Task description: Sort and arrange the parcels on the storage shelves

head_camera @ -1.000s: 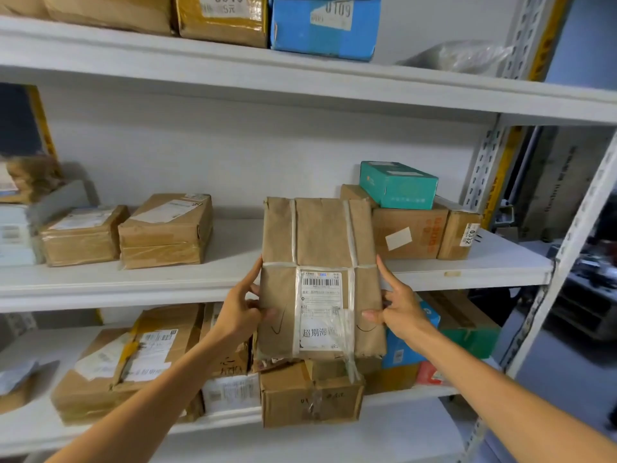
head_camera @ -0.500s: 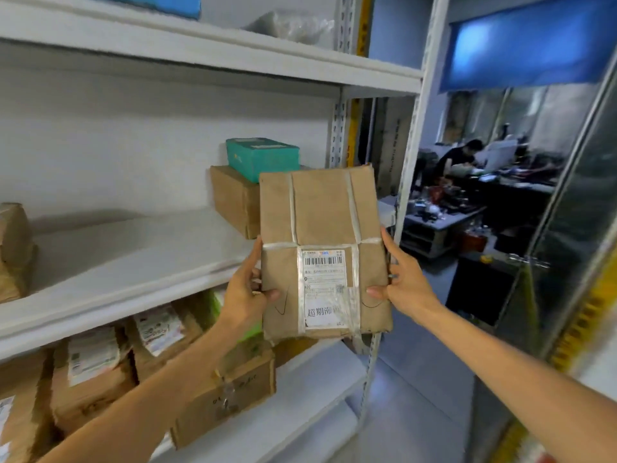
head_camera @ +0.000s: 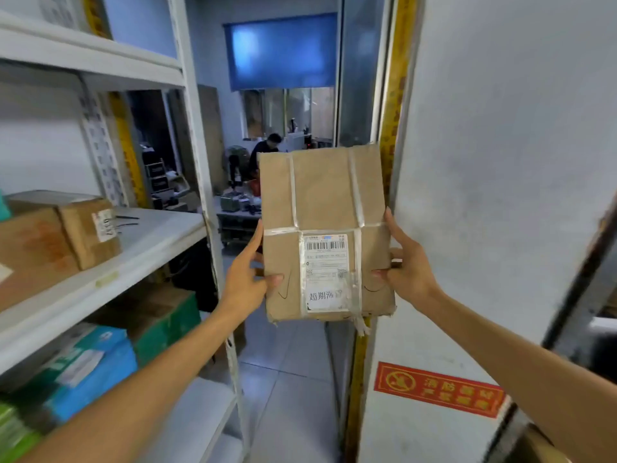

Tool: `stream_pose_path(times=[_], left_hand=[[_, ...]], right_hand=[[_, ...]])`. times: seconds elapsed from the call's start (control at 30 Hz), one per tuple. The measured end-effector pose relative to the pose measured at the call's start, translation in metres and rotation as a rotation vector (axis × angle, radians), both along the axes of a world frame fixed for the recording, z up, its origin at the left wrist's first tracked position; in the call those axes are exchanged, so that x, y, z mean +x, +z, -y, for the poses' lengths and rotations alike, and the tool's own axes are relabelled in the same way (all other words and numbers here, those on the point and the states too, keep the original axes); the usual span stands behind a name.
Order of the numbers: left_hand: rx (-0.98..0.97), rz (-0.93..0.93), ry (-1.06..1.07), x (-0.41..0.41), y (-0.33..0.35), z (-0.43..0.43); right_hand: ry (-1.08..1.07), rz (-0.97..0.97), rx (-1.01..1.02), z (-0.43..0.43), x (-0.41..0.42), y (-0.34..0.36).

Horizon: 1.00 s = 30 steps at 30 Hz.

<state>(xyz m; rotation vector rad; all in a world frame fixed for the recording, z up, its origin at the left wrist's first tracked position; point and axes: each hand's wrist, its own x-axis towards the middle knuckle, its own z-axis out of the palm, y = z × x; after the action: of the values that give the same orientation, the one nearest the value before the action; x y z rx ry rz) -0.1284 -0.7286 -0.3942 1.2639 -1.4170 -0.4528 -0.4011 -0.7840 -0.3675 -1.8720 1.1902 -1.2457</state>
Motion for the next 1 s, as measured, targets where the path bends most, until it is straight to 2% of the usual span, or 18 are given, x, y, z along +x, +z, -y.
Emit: stream_pose_path(times=[0.13,0.27,0.4,0.73,1.0], left_hand=[[0.028,-0.005,-0.11,-0.058,-0.003,0.047],[0.035,0.001,-0.308,-0.117,-0.001,0.078],[0.017,0.033,-0.496,-0.182,-0.004,0.091],[0.043,0.172,-0.949,-0.348,-0.037,0.072],[0.152,0.164,-1.216,-0.469,-0.056,0.045]], right_hand=[[-0.143,0.041,0.013,-0.011,-0.059,0.005],[-0.423,-0.058,-0.035,-0.039,-0.109,0.006],[-0.629,-0.013,0.025,-0.075,-0.155,-0.003],[-1.152,0.041,0.091,-0.192,-0.239,-0.043],[-1.336,0.064,0.149,-0.249,-0.312,-0.059]])
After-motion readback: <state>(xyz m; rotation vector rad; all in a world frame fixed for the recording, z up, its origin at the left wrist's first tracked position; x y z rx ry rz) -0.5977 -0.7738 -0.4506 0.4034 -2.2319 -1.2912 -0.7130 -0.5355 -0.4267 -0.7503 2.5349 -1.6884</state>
